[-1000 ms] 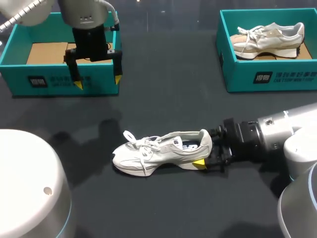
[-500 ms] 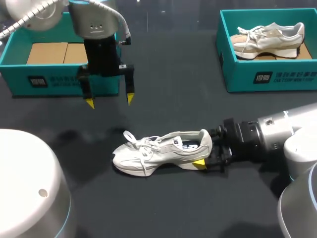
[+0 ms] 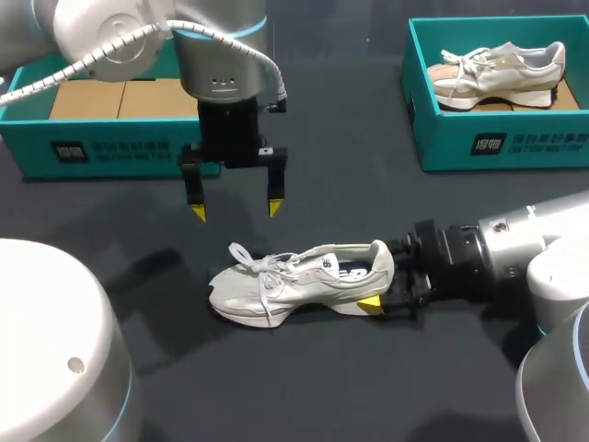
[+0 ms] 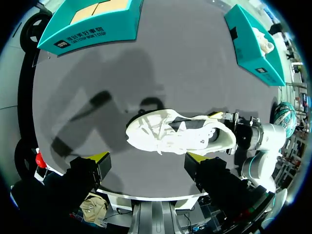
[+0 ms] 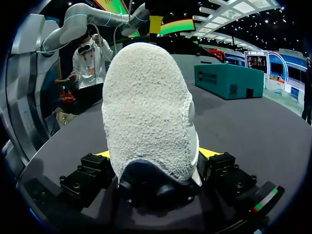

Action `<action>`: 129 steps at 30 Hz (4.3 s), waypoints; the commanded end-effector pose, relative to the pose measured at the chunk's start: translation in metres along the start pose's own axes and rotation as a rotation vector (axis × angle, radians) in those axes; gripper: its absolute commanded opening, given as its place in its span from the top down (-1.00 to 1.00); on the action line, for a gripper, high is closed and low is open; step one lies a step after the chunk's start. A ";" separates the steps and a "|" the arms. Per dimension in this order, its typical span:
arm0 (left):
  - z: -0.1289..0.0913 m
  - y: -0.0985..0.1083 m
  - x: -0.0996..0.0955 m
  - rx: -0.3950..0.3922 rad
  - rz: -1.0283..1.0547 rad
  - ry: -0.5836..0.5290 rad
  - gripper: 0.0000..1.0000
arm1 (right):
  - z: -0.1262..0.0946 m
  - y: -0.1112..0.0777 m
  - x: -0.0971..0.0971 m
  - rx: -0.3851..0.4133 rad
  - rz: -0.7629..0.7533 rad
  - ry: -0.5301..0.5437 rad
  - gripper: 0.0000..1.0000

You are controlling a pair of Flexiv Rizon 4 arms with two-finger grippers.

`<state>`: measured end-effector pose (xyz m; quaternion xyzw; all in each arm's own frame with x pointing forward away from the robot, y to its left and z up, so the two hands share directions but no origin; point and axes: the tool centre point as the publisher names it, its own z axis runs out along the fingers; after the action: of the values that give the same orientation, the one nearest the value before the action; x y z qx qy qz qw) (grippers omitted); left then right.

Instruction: Take the shoe out of the shoebox, open the shoe tongue, remove and reinsert the insole, then place the shoe into the shoebox

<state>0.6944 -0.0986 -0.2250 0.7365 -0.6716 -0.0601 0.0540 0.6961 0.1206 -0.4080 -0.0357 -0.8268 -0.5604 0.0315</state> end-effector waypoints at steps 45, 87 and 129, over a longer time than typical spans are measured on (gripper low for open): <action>0.083 0.012 0.138 -0.028 0.050 -0.266 -1.00 | 0.002 0.001 0.001 0.003 0.001 -0.002 1.00; 0.123 0.011 0.090 -0.064 -0.030 -0.532 -1.00 | 0.002 0.001 0.001 0.003 0.001 -0.002 1.00; 0.095 0.014 0.073 -0.014 -0.017 -0.510 0.46 | 0.002 0.001 0.001 0.003 0.001 -0.002 1.00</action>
<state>0.6764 -0.1755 -0.3205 0.6973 -0.6604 -0.2552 -0.1118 0.6962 0.1211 -0.4077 -0.0356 -0.8267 -0.5606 0.0315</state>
